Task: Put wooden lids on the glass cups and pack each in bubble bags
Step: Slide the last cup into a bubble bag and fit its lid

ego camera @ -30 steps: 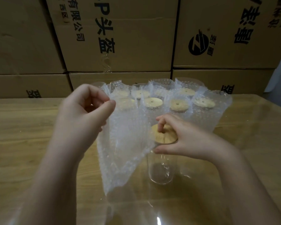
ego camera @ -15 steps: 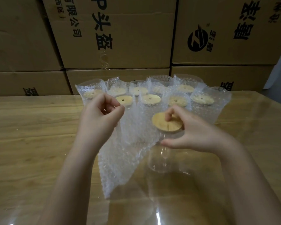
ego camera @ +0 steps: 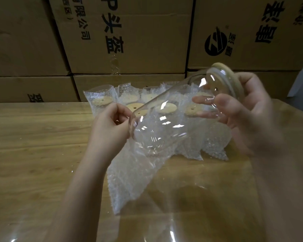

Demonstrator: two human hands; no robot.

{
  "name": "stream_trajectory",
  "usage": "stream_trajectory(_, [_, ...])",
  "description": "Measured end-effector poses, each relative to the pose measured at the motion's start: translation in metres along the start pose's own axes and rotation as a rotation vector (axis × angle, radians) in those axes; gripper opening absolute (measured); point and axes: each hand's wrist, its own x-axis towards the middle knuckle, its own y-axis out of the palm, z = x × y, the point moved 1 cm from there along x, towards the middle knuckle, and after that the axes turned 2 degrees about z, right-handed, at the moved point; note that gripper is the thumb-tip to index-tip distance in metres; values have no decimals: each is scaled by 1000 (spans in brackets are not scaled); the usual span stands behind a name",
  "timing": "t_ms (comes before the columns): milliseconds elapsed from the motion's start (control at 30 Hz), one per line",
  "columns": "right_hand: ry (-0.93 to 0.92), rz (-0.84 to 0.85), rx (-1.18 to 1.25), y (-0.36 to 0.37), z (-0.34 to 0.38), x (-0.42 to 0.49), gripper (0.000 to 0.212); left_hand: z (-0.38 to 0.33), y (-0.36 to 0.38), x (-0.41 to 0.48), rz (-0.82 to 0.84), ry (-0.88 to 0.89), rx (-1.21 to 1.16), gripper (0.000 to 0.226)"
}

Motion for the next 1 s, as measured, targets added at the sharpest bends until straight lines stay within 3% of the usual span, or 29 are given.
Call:
stream_trajectory(267, [71,8,-157,4,-1,-4,52,-1,-1,2,45,-33,-167,16])
stream_trajectory(367, [84,-5,-388,10,9,-9,50,-3,6,-1,95,-31,-204,15])
stream_trajectory(500, [-72,-62,-719,13,33,-18,55,-10,36,-13,188,-53,-434,20])
stream_trajectory(633, [-223,-83,-686,5,47,-21,52,-10,62,-22,194,-120,-778,19])
stream_trajectory(767, [-51,-22,-706,11,33,-18,52,-1,63,-20,179,-100,-625,19])
stream_trajectory(1000, [190,289,-869,29,-9,-11,55,11,46,-10,193,-44,-435,16])
